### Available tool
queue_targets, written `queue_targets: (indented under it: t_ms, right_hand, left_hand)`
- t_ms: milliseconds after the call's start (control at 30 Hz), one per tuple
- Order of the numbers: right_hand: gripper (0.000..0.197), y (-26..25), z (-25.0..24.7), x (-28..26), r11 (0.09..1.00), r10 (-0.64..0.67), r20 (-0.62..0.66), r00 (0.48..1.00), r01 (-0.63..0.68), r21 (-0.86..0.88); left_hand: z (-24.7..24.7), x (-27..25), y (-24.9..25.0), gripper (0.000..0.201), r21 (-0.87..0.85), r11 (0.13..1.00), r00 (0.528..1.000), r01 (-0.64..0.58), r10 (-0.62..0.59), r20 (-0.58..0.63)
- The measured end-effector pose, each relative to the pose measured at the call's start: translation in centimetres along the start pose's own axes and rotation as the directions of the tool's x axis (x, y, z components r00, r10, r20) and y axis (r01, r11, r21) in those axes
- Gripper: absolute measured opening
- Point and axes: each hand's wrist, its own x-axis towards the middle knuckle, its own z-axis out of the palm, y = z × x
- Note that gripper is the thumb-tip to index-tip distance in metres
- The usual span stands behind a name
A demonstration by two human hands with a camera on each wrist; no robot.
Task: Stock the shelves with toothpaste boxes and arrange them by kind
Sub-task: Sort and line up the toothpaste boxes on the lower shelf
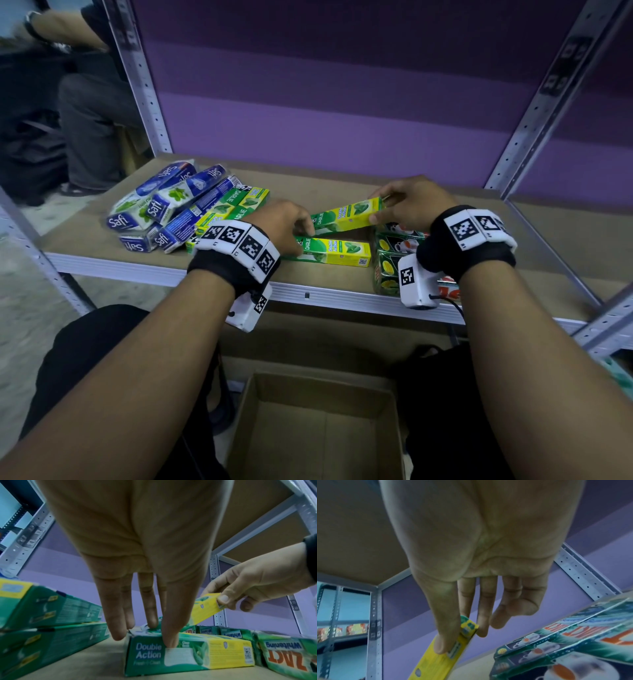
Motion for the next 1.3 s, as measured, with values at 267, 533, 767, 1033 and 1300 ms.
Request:
queue_targets:
  t_ms: [267,533,767,1033,1300]
  right_hand:
    - [0.028,-0.5,1.5,0.7,0.946,0.03,0.025,0.999,-0.02,-0.323]
    - [0.034,-0.8,2.1,1.1,0.918,0.092,0.075,0.993,-0.056,-0.393]
    - [0.025,-0.7,2.3,1.4,0.874,0.145,0.131,0.981,-0.065,-0.482]
    - [0.026,-1.5,1.8,0.1,0.925,0.051,0.11,0.993,-0.005,-0.38]
    - [0.059,-3.3,3.0,-1.2,0.839,0.04,0.291,0.956,0.126,-0.529]
  left_hand:
    - [-0.1,0.1,-0.4,0.04,0.004,1.0,0.999,0.023,-0.023,-0.037]
    - [-0.1,-0.1,-0.1,0.062,0.184,0.983,1.0,0.016,-0.017,0.002]
    - [0.1,-0.1,-0.1,0.051,0.168,0.985,0.999,0.031,-0.033,0.006]
    - [0.1,0.1,-0.1,0.045,0.115,0.991,0.998,0.065,-0.063,-0.02]
    - [0.2,0.2,-0.1,0.039,0.07,0.991,0.993,0.113,-0.111,-0.035]
